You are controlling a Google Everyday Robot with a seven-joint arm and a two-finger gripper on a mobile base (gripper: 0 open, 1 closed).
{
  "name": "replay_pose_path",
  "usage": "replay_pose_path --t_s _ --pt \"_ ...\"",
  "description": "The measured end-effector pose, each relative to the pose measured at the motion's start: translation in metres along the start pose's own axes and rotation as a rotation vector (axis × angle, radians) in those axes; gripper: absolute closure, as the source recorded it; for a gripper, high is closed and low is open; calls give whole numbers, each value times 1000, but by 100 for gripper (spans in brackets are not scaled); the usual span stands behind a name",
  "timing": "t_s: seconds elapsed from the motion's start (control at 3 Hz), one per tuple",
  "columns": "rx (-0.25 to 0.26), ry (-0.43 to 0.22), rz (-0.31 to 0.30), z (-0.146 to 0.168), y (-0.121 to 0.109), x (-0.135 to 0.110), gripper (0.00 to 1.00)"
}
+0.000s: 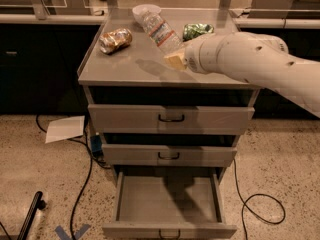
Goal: Pick water bottle from bottom drawer and place on counter
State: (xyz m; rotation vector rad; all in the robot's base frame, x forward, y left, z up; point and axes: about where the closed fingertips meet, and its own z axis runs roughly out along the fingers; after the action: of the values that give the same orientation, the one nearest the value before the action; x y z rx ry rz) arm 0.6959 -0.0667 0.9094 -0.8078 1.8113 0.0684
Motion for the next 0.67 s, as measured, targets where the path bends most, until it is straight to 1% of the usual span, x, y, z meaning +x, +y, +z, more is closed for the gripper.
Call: replay_pose_path --t_s 0.33,0.67 --pt "5 59 27 25 -7 12 100" --pt "-6 138 43 51 -6 28 100"
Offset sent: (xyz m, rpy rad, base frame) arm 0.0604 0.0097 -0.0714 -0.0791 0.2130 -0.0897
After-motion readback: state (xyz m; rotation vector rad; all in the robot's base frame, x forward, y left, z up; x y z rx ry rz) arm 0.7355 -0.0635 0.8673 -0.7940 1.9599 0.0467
